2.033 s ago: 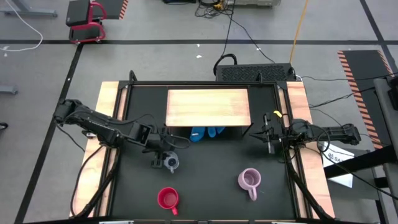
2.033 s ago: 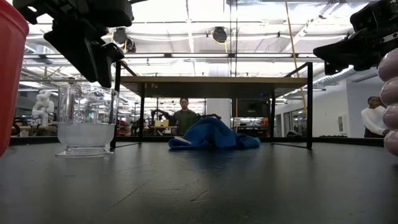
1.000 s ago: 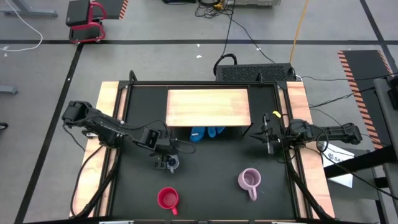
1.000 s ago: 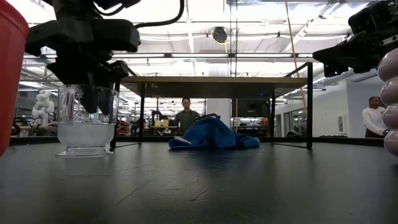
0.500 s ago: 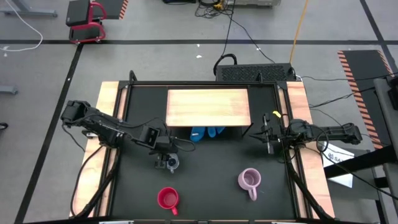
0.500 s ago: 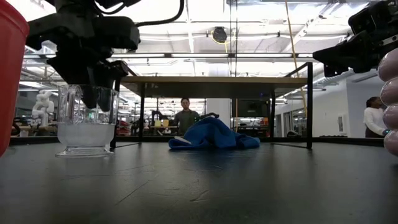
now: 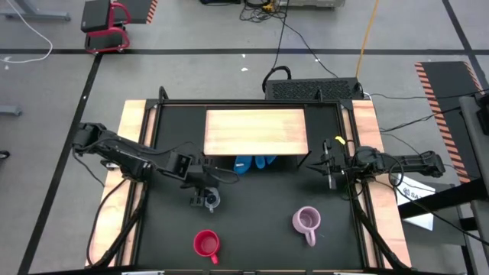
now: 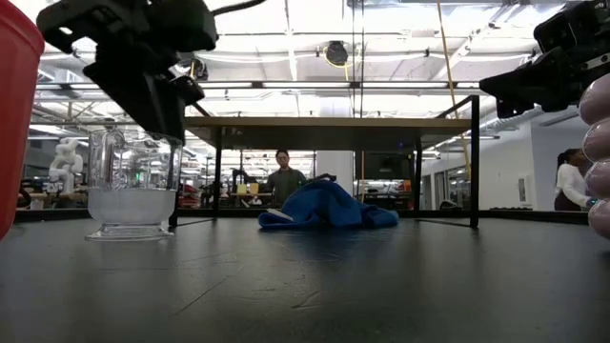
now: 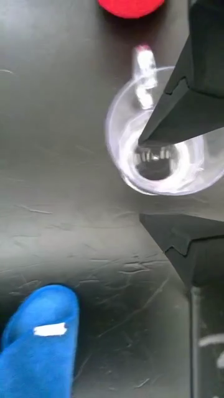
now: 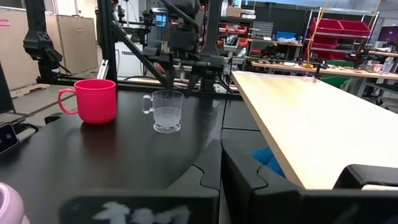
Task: Stack small to large cups/mugs on shelf
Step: Put the transparent mug on the shelf
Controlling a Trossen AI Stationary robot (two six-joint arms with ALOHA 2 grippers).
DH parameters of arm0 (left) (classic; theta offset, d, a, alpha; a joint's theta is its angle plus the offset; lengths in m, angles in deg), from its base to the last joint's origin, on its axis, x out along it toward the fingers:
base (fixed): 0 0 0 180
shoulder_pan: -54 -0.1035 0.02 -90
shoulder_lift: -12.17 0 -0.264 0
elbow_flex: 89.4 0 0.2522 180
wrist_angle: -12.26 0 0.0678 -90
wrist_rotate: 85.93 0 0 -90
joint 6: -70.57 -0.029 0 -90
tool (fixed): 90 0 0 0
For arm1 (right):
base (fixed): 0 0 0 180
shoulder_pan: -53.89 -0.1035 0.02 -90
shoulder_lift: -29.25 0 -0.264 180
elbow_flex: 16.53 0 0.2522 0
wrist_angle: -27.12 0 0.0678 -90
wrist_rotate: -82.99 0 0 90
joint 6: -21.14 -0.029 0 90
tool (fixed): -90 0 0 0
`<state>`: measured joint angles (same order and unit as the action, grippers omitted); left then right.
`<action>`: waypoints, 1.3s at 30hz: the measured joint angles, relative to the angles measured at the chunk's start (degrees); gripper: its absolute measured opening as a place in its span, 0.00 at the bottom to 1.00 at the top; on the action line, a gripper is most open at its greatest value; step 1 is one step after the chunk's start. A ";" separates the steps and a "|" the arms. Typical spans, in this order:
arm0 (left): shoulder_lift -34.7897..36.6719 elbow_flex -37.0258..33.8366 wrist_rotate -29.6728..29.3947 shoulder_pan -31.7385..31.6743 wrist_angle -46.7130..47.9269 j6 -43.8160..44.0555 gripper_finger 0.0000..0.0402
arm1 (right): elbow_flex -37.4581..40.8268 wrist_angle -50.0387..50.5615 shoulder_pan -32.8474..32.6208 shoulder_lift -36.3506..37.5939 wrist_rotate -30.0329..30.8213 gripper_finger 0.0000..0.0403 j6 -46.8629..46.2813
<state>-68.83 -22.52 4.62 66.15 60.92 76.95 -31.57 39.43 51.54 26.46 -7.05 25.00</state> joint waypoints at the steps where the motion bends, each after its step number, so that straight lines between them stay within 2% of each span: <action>1: 0.23 -0.01 0.00 -0.01 0.53 0.04 0.46 | 0.00 -0.05 0.01 -0.05 -0.01 0.00 -0.13; 18: 0.47 -0.04 -0.58 -0.03 5.31 1.66 0.46 | 0.00 -0.31 0.00 -1.20 0.00 0.00 -0.15; 39: 0.44 -0.04 -0.54 -0.03 5.61 1.73 0.46 | 0.00 -0.37 0.00 -1.20 0.00 0.00 -0.17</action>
<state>-68.39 -22.56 4.08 66.12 66.54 78.67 -31.57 39.05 51.54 25.26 -7.05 24.83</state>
